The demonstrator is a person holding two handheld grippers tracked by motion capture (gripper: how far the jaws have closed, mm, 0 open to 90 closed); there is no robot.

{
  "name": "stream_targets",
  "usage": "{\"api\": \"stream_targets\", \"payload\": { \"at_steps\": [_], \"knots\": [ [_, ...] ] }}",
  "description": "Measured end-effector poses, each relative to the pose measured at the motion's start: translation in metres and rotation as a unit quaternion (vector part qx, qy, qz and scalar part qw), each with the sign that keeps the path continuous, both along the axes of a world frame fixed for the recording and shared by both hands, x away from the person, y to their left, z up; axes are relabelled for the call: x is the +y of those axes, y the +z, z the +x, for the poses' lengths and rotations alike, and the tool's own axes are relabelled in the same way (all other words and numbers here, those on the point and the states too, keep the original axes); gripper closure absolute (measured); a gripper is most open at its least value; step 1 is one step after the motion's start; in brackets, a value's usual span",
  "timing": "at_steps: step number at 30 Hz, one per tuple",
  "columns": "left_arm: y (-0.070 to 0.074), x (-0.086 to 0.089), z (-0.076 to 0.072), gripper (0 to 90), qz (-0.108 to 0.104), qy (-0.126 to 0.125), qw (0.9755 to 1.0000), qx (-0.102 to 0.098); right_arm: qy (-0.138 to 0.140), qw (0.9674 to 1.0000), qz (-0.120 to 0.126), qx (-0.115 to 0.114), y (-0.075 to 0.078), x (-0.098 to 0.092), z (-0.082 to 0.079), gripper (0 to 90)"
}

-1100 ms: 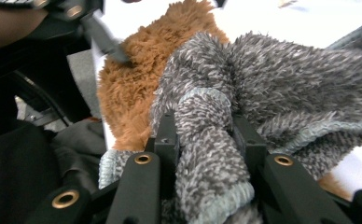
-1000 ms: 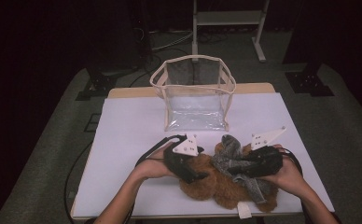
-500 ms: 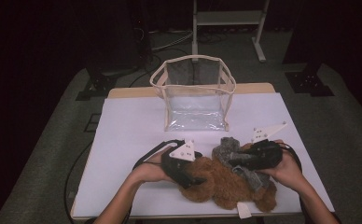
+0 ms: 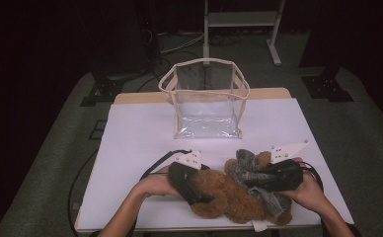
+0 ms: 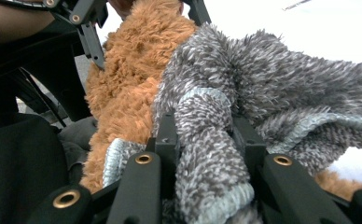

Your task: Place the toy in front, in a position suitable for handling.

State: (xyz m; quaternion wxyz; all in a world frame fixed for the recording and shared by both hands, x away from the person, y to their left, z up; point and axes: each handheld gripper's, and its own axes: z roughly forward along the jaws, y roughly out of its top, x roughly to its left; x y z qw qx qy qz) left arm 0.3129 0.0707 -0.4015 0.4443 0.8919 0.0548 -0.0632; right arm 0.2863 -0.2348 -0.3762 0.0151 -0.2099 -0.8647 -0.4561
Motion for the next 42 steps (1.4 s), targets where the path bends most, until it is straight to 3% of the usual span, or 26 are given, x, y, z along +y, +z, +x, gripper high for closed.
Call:
{"api": "stream_targets", "payload": {
  "at_steps": [3, 5, 7, 10, 12, 14, 17, 18, 20, 24, 27, 33, 37, 40, 42],
  "knots": [
    [0.004, -0.001, -0.006, 7.0, 0.014, -0.008, 0.9997, -0.02, 0.001, 1.0, 0.003, 0.001, -0.001, -0.001, -0.002, 68.1],
    [0.009, -0.001, -0.01, 21.1, 0.031, -0.009, 0.9981, -0.052, 0.0, 1.0, 0.004, 0.001, -0.001, -0.001, -0.003, 68.1],
    [0.013, -0.002, -0.012, 31.0, 0.042, -0.009, 0.9967, -0.068, -0.004, 1.0, 0.005, -0.002, 0.0, -0.002, -0.005, 68.1],
    [0.021, -0.004, -0.01, 36.7, 0.059, 0.0, 0.9938, -0.094, -0.018, 0.9997, 0.012, -0.007, 0.003, -0.004, -0.005, 67.8],
    [0.026, -0.005, -0.006, 37.5, 0.077, 0.008, 0.9893, -0.124, -0.03, 0.9993, 0.019, -0.013, 0.004, -0.004, -0.003, 67.6],
    [0.032, -0.006, -0.002, 38.7, 0.102, 0.02, 0.9827, -0.154, -0.041, 0.9987, 0.021, -0.022, 0.004, -0.001, -0.001, 67.7],
    [0.037, -0.002, 0.002, 39.9, 0.121, 0.033, 0.975, -0.183, -0.043, 0.9983, 0.019, -0.034, 0.007, 0.008, 0.002, 67.6],
    [0.038, 0.0, 0.004, 40.2, 0.129, 0.038, 0.9729, -0.188, -0.043, 0.9982, 0.018, -0.038, 0.008, 0.011, 0.003, 67.5],
    [0.038, 0.006, 0.005, 40.4, 0.132, 0.046, 0.971, -0.194, -0.038, 0.9982, 0.015, -0.045, 0.009, 0.019, 0.006, 67.4],
    [0.03, 0.022, 0.001, 40.6, 0.105, 0.062, 0.9744, -0.189, -0.021, 0.9987, 0.008, -0.045, 0.008, 0.03, 0.007, 67.3],
    [0.026, 0.031, -0.006, 41.2, 0.09, 0.083, 0.974, -0.19, -0.016, 0.9987, 0.008, -0.048, 0.013, 0.027, 0.004, 67.0],
    [0.024, 0.047, -0.019, 41.4, 0.084, 0.133, 0.9663, -0.204, -0.012, 0.9985, -0.003, -0.054, 0.018, 0.022, -0.009, 66.4],
    [0.026, 0.053, -0.029, 44.2, 0.083, 0.154, 0.9632, -0.204, -0.012, 0.998, -0.01, -0.062, 0.017, 0.024, -0.01, 66.4],
    [0.026, 0.055, -0.034, 42.1, 0.078, 0.144, 0.9669, -0.196, -0.007, 0.9984, -0.016, -0.054, 0.013, 0.027, -0.004, 66.7],
    [0.027, 0.058, -0.031, 37.6, 0.067, 0.135, 0.9709, -0.186, 0.002, 0.9986, -0.022, -0.048, 0.01, 0.029, -0.001, 67.1]
  ]
}}
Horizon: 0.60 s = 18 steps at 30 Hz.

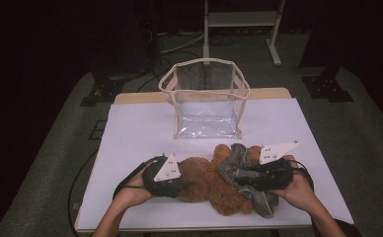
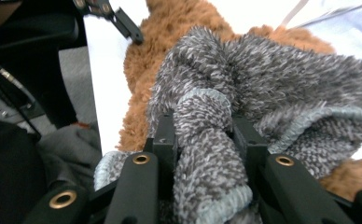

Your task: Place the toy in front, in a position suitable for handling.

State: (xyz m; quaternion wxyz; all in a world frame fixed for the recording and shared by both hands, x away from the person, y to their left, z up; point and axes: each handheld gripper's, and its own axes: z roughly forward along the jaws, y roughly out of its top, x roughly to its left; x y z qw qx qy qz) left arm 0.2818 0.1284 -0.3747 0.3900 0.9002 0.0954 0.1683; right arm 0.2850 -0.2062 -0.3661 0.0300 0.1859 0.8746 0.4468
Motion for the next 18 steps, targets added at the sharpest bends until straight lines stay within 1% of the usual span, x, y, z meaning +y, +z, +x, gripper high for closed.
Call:
{"api": "stream_targets", "payload": {
  "at_steps": [1, 2, 3, 4, 5, 6, 7, 8, 9, 11, 12, 13, 14, 15, 16, 17, 18],
  "knots": [
    [0.0, 0.001, 0.002, 35.8, -0.006, -0.006, 0.9999, 0.005, 0.001, 1.0, -0.002, 0.002, -0.001, 0.0, 0.0, 67.2],
    [0.001, 0.0, 0.007, 33.8, -0.016, -0.022, 0.9993, 0.024, 0.002, 1.0, -0.005, 0.002, -0.003, 0.0, 0.0, 67.3],
    [0.001, 0.0, 0.007, 25.3, -0.016, -0.022, 0.9993, 0.024, 0.002, 1.0, -0.005, 0.002, -0.003, 0.0, 0.0, 67.3],
    [0.001, 0.0, 0.01, 25.3, -0.023, -0.033, 0.9988, 0.027, 0.003, 1.0, -0.003, 0.007, -0.005, -0.002, -0.001, 67.4],
    [0.001, -0.002, 0.013, 23.2, -0.032, -0.042, 0.9981, 0.03, 0.005, 0.9999, -0.001, 0.01, -0.007, -0.003, -0.002, 67.5],
    [0.001, -0.004, 0.016, 19.8, -0.037, -0.054, 0.9971, 0.039, 0.006, 0.9999, 0.001, 0.014, -0.008, -0.005, -0.003, 67.5],
    [0.001, -0.007, 0.019, 17.2, -0.039, -0.065, 0.9961, 0.044, 0.008, 0.9998, 0.005, 0.017, -0.009, -0.006, -0.004, 67.6],
    [0.001, -0.011, 0.022, 15.8, -0.039, -0.077, 0.9954, 0.043, 0.011, 0.9997, 0.008, 0.021, -0.011, -0.007, -0.004, 67.7],
    [0.0, -0.014, 0.024, 13.1, -0.038, -0.084, 0.9948, 0.044, 0.015, 0.9995, 0.011, 0.025, -0.012, -0.008, -0.005, 67.7],
    [-0.003, -0.022, 0.031, 10.2, -0.036, -0.095, 0.9933, 0.054, 0.019, 0.9994, 0.014, 0.027, -0.013, -0.009, -0.007, 67.7],
    [-0.005, -0.027, 0.034, 9.5, -0.031, -0.102, 0.9927, 0.056, 0.02, 0.9993, 0.015, 0.027, -0.013, -0.009, -0.007, 67.7],
    [-0.007, -0.031, 0.036, 9.1, -0.026, -0.107, 0.9923, 0.056, 0.02, 0.9993, 0.015, 0.028, -0.013, -0.01, -0.008, 67.7],
    [-0.01, -0.034, 0.038, 9.1, -0.027, -0.111, 0.9916, 0.061, 0.019, 0.9993, 0.015, 0.028, -0.013, -0.01, -0.008, 67.7],
    [-0.012, -0.037, 0.039, 9.7, -0.025, -0.112, 0.9915, 0.061, 0.019, 0.9993, 0.015, 0.027, -0.013, -0.01, -0.007, 67.7],
    [-0.012, -0.038, 0.038, 13.2, -0.02, -0.111, 0.9924, 0.049, 0.018, 0.9994, 0.016, 0.026, -0.013, -0.01, -0.007, 67.7],
    [-0.012, -0.037, 0.037, 19.2, -0.019, -0.107, 0.9931, 0.043, 0.016, 0.9994, 0.015, 0.025, -0.013, -0.01, -0.006, 67.6],
    [-0.011, -0.035, 0.037, 25.3, -0.019, -0.096, 0.9942, 0.044, 0.013, 0.9995, 0.016, 0.024, -0.013, -0.011, -0.005, 67.5]
  ]
}}
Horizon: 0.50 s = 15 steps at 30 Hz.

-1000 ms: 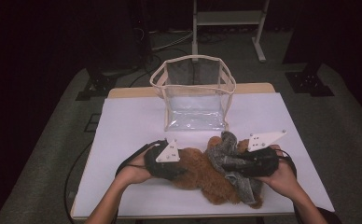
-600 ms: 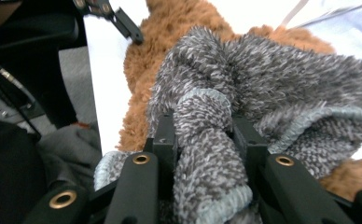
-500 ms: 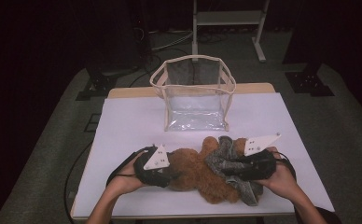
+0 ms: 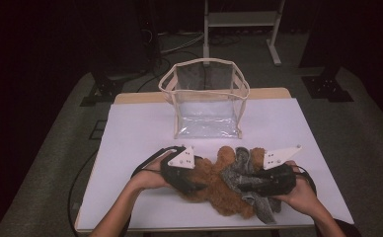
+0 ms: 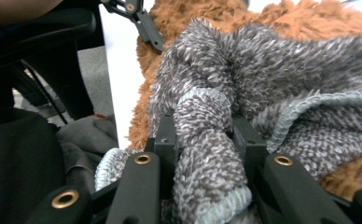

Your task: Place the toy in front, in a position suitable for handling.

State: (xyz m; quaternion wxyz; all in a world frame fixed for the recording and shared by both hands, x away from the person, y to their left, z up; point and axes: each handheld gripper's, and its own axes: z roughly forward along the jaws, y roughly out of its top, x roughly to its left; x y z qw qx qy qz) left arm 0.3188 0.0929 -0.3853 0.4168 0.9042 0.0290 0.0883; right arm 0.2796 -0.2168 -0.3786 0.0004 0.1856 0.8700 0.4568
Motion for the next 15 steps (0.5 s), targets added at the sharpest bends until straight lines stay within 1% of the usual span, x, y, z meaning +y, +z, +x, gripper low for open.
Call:
{"api": "stream_targets", "payload": {
  "at_steps": [1, 2, 3, 5, 6, 7, 9, 11, 13, 15],
  "knots": [
    [0.001, 0.001, 0.0, 31.7, 0.003, 0.012, 0.9999, 0.0, -0.003, 1.0, 0.003, 0.0, 0.001, -0.001, 0.002, 67.4],
    [0.003, 0.001, -0.001, 35.3, 0.009, 0.023, 0.9997, -0.001, -0.007, 1.0, 0.004, -0.002, 0.002, -0.001, 0.004, 67.3],
    [0.004, 0.001, -0.001, 37.9, 0.015, 0.028, 0.9995, -0.003, -0.008, 0.9999, 0.005, -0.007, 0.004, 0.0, 0.009, 67.2],
    [0.009, 0.001, 0.0, 39.1, 0.033, 0.048, 0.9983, -0.01, -0.009, 0.9999, 0.005, -0.007, 0.008, 0.002, 0.018, 67.2],
    [0.011, 0.002, 0.0, 39.2, 0.037, 0.057, 0.9976, -0.014, -0.01, 0.9999, 0.002, -0.009, 0.01, 0.004, 0.022, 67.2],
    [0.012, 0.004, 0.0, 39.2, 0.04, 0.066, 0.9969, -0.018, -0.01, 0.9999, 0.0, -0.012, 0.011, 0.006, 0.026, 67.2],
    [0.012, 0.009, -0.002, 39.2, 0.036, 0.078, 0.9961, -0.018, -0.011, 0.9999, 0.003, -0.011, 0.012, 0.008, 0.032, 67.2],
    [0.009, 0.011, -0.008, 39.1, 0.025, 0.08, 0.9962, -0.022, -0.009, 0.9999, 0.004, -0.012, 0.013, 0.008, 0.037, 67.1],
    [0.007, 0.013, -0.016, 38.2, 0.02, 0.063, 0.9972, -0.036, -0.012, 0.9998, 0.006, -0.014, 0.015, 0.005, 0.039, 67.2],
    [0.007, 0.017, -0.022, 37.6, 0.014, 0.055, 0.9978, -0.036, -0.022, 0.9996, 0.005, -0.015, 0.016, -0.001, 0.042, 67.2]
  ]
}}
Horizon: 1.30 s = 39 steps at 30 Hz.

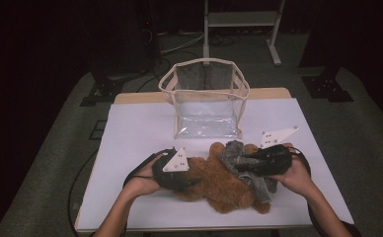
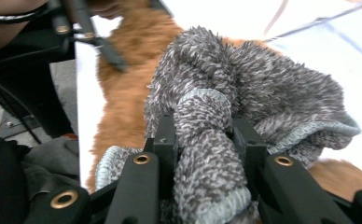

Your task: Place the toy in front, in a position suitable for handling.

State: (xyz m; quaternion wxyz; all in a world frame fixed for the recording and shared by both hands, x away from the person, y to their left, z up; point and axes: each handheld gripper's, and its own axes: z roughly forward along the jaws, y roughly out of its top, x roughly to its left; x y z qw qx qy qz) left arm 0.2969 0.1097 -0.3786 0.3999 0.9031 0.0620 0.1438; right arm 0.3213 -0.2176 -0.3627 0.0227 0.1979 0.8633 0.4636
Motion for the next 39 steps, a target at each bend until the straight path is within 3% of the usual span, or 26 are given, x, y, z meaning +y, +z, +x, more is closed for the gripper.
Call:
{"api": "stream_targets", "payload": {
  "at_steps": [6, 13, 15, 21, 25, 29, 34, 39],
  "knots": [
    [0.0, 0.009, -0.018, 36.0, -0.006, -0.025, 0.9997, 0.002, -0.034, 0.9992, 0.006, 0.019, -0.004, -0.023, 0.014, 67.3],
    [-0.002, 0.016, -0.019, 34.9, -0.016, -0.041, 0.999, 0.013, -0.075, 0.9959, 0.024, 0.043, -0.013, -0.044, 0.033, 67.4],
    [-0.002, 0.015, -0.018, 34.3, -0.017, -0.044, 0.9988, 0.014, -0.07, 0.9955, 0.037, 0.054, -0.016, -0.046, 0.033, 67.7],
    [-0.003, 0.013, -0.017, 32.7, -0.015, -0.046, 0.9987, 0.015, -0.042, 0.997, 0.047, 0.044, -0.008, -0.036, 0.023, 68.0],
    [-0.003, 0.012, -0.019, 32.7, -0.007, -0.048, 0.9988, 0.007, -0.024, 0.9985, 0.037, 0.032, 0.0, -0.024, 0.021, 68.0],
    [-0.002, 0.012, -0.021, 32.7, -0.003, -0.052, 0.9987, 0.003, -0.036, 0.9984, 0.028, 0.034, 0.0, -0.018, 0.034, 67.9],
    [-0.003, 0.014, -0.02, 32.6, -0.009, -0.054, 0.9985, 0.005, -0.052, 0.9965, 0.031, 0.058, -0.009, -0.02, 0.05, 68.0],
    [-0.004, 0.012, -0.016, 32.0, -0.019, -0.04, 0.999, 0.01, -0.024, 0.9982, 0.039, 0.039, -0.001, -0.012, 0.029, 68.0]
  ]
}}
